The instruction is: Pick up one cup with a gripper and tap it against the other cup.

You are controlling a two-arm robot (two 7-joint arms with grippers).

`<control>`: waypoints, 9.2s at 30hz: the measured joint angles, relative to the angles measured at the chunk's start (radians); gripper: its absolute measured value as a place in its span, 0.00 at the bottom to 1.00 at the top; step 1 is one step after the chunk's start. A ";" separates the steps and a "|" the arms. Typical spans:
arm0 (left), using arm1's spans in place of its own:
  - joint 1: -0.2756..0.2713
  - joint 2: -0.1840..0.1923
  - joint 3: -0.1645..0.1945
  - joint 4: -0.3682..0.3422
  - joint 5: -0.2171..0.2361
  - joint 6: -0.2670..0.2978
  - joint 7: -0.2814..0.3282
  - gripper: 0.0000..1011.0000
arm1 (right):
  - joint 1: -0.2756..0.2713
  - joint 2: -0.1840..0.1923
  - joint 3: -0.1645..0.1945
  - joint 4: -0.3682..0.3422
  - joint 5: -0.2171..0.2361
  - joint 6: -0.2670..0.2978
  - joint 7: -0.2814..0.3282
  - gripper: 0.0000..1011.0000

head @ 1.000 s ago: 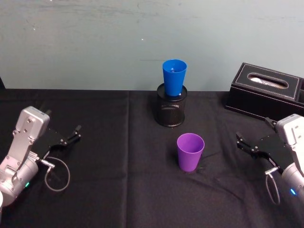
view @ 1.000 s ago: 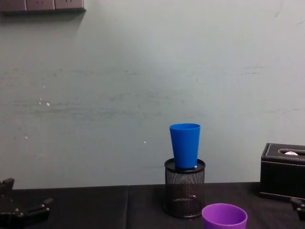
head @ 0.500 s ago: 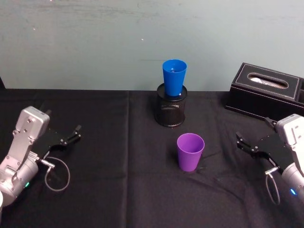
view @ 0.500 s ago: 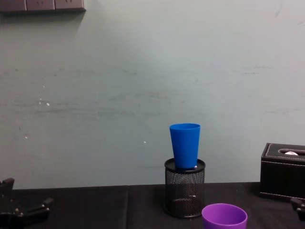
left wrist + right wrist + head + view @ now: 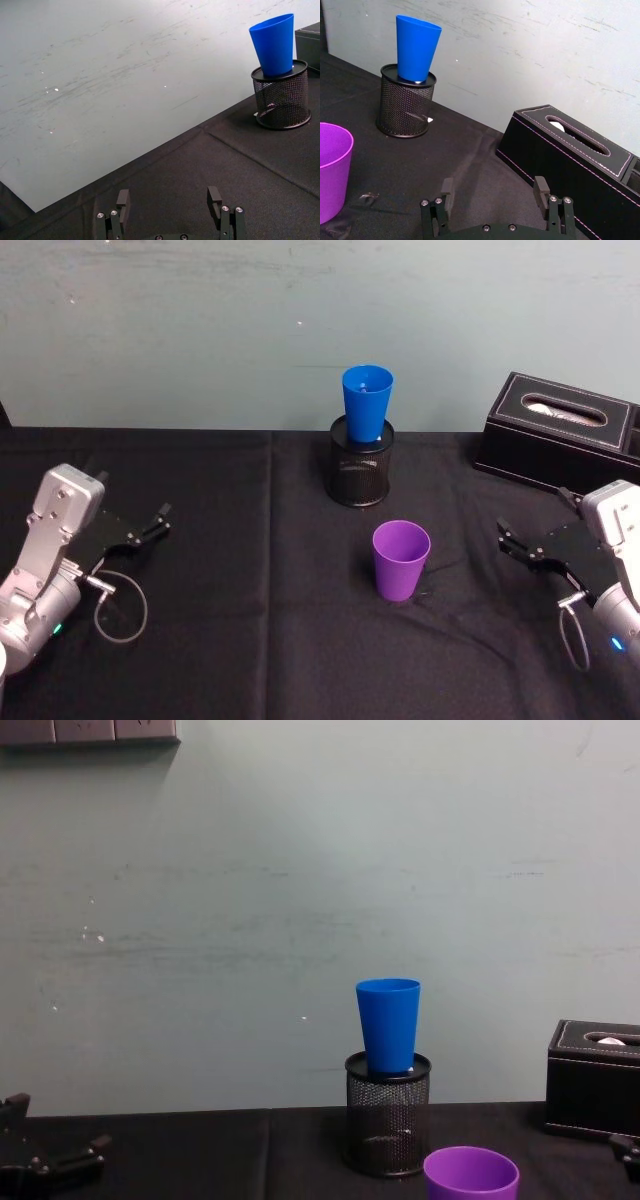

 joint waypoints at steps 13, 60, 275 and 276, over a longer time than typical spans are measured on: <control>0.000 0.000 0.000 0.000 0.000 0.000 0.000 1.00 | -0.042 0.021 0.024 -0.061 0.033 0.001 0.074 0.99; 0.000 0.000 0.000 0.000 0.000 0.000 0.000 1.00 | -0.045 -0.153 -0.002 0.001 0.083 -0.002 0.351 0.99; 0.000 0.000 0.000 0.000 0.000 0.000 0.000 1.00 | -0.001 -0.265 0.157 -0.041 0.102 0.046 0.436 0.73; 0.000 0.000 0.000 0.000 0.000 0.000 0.000 1.00 | 0.004 -0.266 0.156 -0.037 0.103 0.046 0.437 0.73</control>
